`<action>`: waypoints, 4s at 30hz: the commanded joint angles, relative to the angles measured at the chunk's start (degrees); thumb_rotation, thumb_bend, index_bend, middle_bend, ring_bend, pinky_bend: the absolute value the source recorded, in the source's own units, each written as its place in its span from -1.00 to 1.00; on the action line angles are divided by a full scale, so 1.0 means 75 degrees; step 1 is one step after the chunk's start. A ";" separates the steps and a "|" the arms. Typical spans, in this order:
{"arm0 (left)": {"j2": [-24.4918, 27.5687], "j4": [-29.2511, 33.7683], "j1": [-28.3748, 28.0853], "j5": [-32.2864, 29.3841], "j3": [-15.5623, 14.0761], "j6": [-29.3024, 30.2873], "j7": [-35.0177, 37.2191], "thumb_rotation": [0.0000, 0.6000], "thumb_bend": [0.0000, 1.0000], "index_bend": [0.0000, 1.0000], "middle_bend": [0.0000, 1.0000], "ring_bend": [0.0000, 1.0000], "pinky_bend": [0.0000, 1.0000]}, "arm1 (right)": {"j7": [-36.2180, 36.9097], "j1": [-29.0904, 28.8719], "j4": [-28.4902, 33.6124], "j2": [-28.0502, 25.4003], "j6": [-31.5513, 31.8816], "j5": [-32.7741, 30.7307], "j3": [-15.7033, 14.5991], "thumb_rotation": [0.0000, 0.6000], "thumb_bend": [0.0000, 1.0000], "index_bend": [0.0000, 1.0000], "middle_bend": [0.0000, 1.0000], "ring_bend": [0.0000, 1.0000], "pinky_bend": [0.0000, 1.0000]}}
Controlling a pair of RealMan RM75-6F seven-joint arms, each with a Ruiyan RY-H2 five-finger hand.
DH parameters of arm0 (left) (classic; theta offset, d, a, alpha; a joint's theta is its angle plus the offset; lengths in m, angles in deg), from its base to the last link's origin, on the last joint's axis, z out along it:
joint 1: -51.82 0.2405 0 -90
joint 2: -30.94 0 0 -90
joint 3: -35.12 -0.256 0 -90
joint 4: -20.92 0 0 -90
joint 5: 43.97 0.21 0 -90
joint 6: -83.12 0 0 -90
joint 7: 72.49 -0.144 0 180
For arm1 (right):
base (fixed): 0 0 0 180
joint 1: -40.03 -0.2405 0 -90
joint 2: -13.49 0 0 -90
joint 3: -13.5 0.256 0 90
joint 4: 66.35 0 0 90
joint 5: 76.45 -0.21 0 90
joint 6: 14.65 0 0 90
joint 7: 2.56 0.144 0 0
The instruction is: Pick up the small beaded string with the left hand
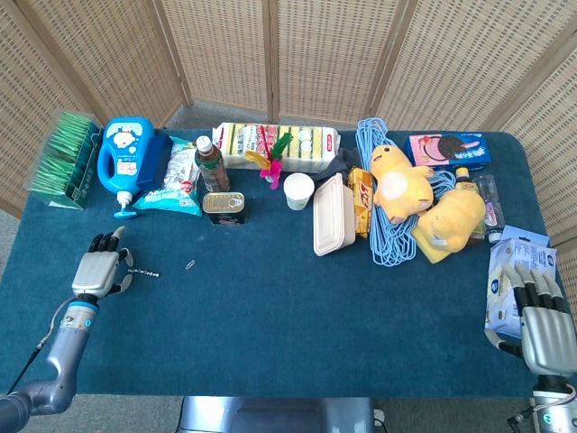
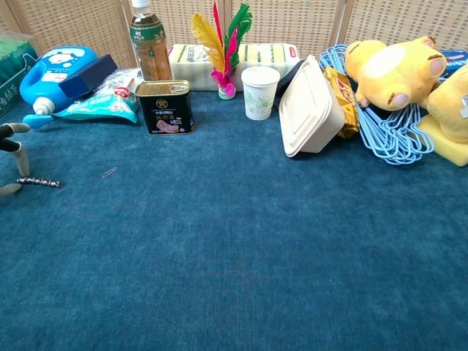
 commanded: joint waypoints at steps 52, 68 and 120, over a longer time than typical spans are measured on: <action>0.0633 0.1273 -0.0094 0.0252 0.0122 0.0826 -0.1172 1.00 0.43 0.07 -1.00 -1.00 -1.00 | 0.0317 -0.0012 0.0142 -0.0140 -0.0051 0.0026 -0.0030 1.00 -1.00 -1.00 -1.00 -1.00 -1.00; 0.0980 0.2559 -0.0614 0.0134 0.0346 0.1093 -0.3125 1.00 0.43 0.07 -1.00 -1.00 -1.00 | 0.0485 0.0010 0.0173 -0.0235 -0.0006 0.0050 -0.0016 1.00 -1.00 -1.00 -1.00 -1.00 -1.00; 0.0469 0.2569 -0.1168 0.1537 -0.0259 0.2095 -0.7128 1.00 0.41 0.07 -1.00 -1.00 -1.00 | 0.0594 0.0033 0.0216 -0.0313 0.0047 0.0075 -0.0002 1.00 -1.00 -1.00 -1.00 -1.00 -1.00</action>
